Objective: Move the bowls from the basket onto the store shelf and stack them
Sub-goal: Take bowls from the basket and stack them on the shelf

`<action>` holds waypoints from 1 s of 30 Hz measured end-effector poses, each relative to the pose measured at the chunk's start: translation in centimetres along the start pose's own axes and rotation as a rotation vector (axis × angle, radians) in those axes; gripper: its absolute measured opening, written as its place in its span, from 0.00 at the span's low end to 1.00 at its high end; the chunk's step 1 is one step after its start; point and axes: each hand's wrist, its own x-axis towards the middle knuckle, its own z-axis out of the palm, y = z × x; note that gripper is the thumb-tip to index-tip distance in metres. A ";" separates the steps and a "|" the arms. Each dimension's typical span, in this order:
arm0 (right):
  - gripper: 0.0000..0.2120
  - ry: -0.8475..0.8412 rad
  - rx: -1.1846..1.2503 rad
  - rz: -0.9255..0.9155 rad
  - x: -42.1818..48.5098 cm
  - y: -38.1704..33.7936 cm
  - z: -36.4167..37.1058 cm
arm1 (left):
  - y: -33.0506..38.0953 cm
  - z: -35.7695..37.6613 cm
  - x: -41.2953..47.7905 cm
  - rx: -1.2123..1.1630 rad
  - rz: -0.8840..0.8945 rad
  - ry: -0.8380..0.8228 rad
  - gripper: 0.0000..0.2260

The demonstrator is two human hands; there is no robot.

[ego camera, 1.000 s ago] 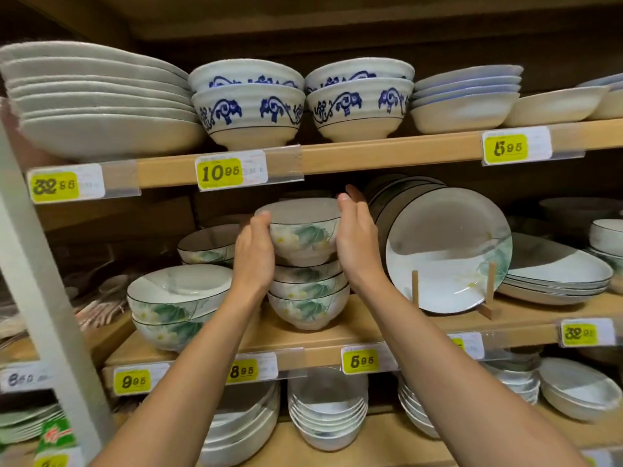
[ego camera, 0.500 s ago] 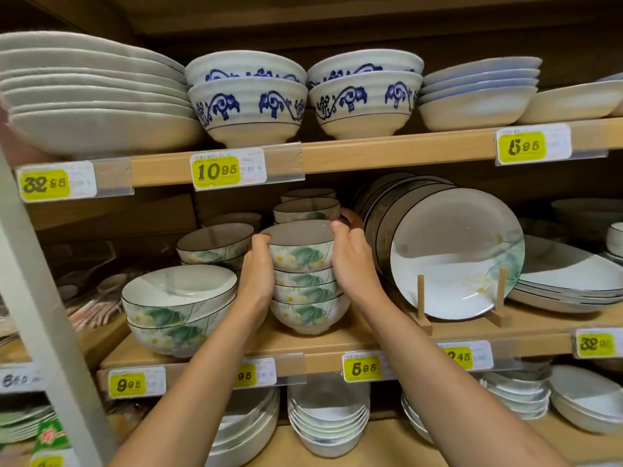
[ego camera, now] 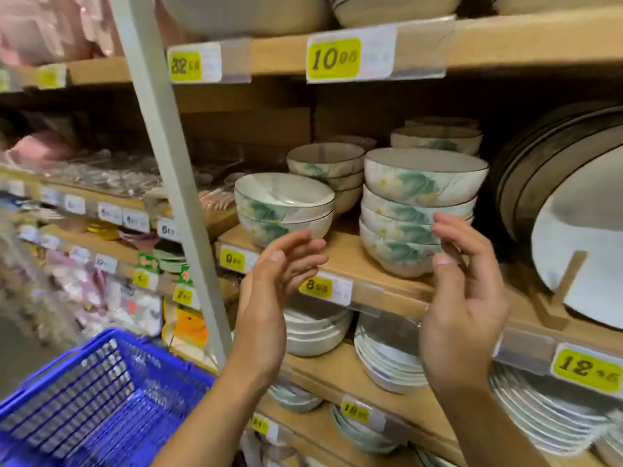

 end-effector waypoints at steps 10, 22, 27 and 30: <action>0.10 -0.495 0.104 0.566 -15.3 2.6 9.4 | -1.7 -17.5 -9.1 0.204 -0.350 0.554 0.21; 0.17 -0.868 -0.424 0.906 -29.9 13.8 22.6 | -8.6 -40.1 -11.1 0.353 -0.854 0.605 0.13; 0.13 -0.914 -0.609 1.054 -33.5 15.0 25.2 | -10.6 -44.7 -10.4 0.342 -0.965 0.546 0.13; 0.13 -0.956 -0.656 1.091 -34.1 15.7 26.8 | -12.4 -46.5 -9.6 0.327 -0.997 0.527 0.12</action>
